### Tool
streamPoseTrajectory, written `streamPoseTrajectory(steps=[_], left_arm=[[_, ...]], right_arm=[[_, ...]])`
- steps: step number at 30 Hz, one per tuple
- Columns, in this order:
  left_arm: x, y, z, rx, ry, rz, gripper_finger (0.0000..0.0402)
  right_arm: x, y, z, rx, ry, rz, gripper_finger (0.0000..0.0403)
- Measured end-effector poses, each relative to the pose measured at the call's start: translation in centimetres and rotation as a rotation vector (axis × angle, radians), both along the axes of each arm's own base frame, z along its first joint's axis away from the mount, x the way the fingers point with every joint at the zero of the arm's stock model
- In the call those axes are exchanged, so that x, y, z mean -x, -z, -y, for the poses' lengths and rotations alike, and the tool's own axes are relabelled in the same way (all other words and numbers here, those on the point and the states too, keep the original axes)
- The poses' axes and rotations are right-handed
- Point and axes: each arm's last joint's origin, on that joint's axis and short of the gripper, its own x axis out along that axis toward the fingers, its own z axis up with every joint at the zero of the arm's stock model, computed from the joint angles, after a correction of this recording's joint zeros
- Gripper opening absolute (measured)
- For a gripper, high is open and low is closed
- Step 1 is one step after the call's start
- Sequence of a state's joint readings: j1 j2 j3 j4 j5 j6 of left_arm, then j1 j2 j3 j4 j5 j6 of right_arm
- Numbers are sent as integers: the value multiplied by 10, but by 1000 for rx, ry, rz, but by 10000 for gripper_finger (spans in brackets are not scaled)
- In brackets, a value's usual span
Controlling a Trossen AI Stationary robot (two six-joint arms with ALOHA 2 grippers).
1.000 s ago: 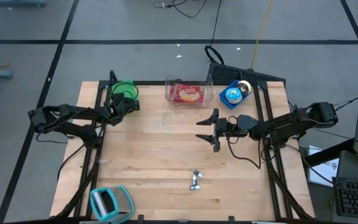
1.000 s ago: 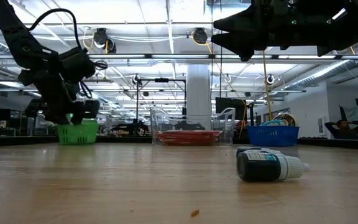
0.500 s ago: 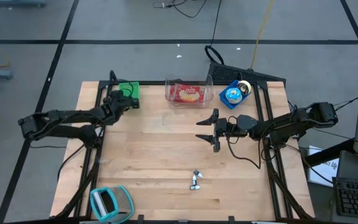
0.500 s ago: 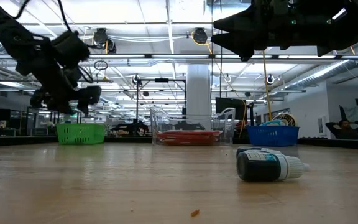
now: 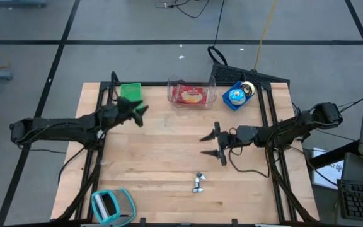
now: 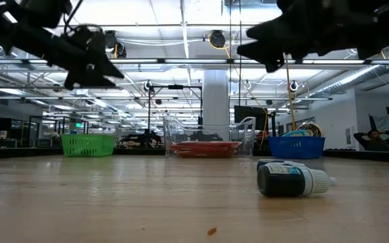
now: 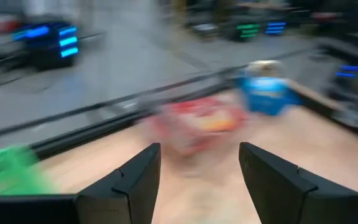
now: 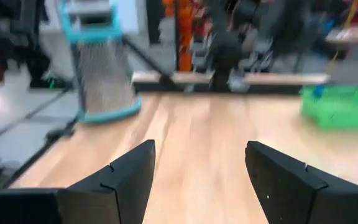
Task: Pick & Place Food Item
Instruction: Put the blue food coloring bottle into the green bin
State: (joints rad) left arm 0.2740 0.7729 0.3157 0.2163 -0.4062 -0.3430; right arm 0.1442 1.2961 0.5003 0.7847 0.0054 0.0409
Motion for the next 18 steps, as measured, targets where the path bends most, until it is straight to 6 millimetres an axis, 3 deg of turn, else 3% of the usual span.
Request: streamPoseTrajectory(steps=[5,10,18], left_arm=[[-10,-11,28,-108,223,62,219],[-19,-7,47,-144,337,33,218],[-33,-5,61,-118,431,108,220]], right_arm=[[6,12,-21,-35,21,-132,238],[13,22,-42,-51,-5,-291,238],[-12,32,-86,38,-84,-550,223]])
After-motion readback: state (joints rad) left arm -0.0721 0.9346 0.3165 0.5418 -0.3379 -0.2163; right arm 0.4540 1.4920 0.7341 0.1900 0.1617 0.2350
